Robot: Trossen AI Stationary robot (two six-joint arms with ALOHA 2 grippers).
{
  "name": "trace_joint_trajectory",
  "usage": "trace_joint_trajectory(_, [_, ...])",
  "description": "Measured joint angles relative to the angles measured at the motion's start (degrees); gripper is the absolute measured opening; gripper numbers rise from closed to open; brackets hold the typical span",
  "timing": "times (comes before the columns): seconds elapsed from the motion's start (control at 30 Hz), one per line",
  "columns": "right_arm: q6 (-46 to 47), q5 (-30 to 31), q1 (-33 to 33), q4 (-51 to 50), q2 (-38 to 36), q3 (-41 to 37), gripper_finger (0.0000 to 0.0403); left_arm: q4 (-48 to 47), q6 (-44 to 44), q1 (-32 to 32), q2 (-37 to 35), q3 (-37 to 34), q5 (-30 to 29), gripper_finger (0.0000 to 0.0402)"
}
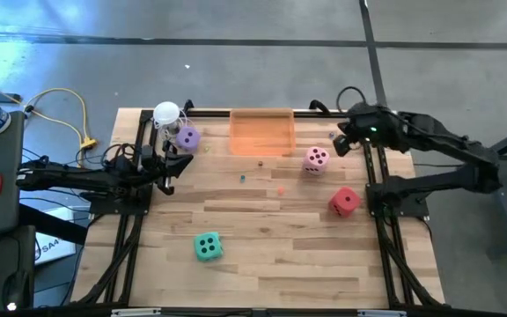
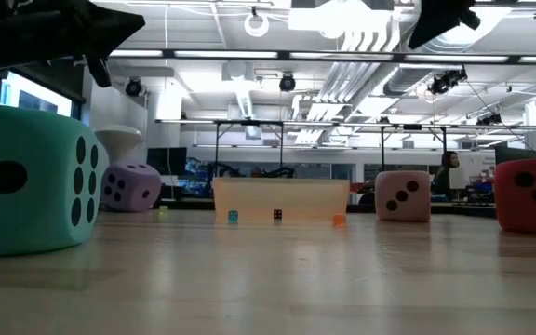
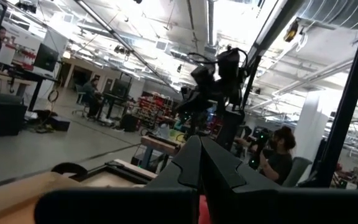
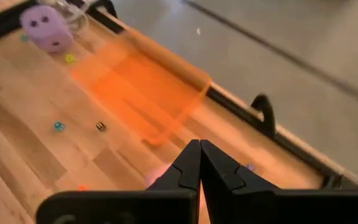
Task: Pick & Place Dice
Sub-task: Put the small dark blue dice into the orange bin
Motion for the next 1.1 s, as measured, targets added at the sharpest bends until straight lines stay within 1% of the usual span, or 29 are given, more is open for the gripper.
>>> trace_joint_trajectory(0.07, [0.7,-1.5,-3.7,-1.0,2.8,0.0,0.0001,0.0,0.0,0.0,0.0,0.0,0.0,0.0])
trace_joint_trajectory(0.13, [-1.0,-3.4,-8.4,-2.3,5.1,-0.2,0.0005,0.0,0.0,0.0,0.0,0.0,0.0,0.0])
trace_joint_trajectory(0.2, [-2.4,-7.6,-13.2,-2.4,7.3,-0.2,0.0018,0.0,-0.1,0.0,0.0,0.0,0.0,0.0])
trace_joint_trajectory(0.27, [-3.7,-11.4,-17.2,-2.4,10.4,-0.1,0.0042,0.0,-0.1,0.0,0.0,0.0,0.0,0.0])
trace_joint_trajectory(0.33, [-5.4,-14.0,-20.7,-2.3,13.6,-0.1,0.0075,0.0,-0.1,0.0,0.0,0.0,0.0,0.0])
trace_joint_trajectory(0.5, [-7.0,-19.1,-29.8,-2.7,21.8,-0.1,0.0159,0.0,-0.1,0.0,0.0,0.0,0.0,0.0])
trace_joint_trajectory(0.63, [-8.2,-22.4,-34.9,-1.8,28.4,-0.1,0.0198,0.0,-0.1,0.0,0.0,0.0,0.1,0.0])
trace_joint_trajectory(0.7, [-8.8,-23.6,-36.6,-1.3,31.6,-0.1,0.0206,-0.2,-0.1,0.0,0.0,0.0,0.4,0.0])
trace_joint_trajectory(0.8, [-9.5,-23.4,-38.4,-0.5,36.0,-0.1,0.0207,-0.5,-0.1,0.0,0.0,0.0,0.4,0.0])
trace_joint_trajectory(0.93, [-9.1,-23.0,-39.8,0.4,41.0,-0.1,0.0198,-1.0,-0.1,0.0,0.0,0.0,0.6,0.0])
trace_joint_trajectory(1.1, [-9.1,-23.1,-40.0,3.0,44.9,-0.1,0.0183,-1.1,-0.1,0.0,0.0,0.0,0.6,0.0])
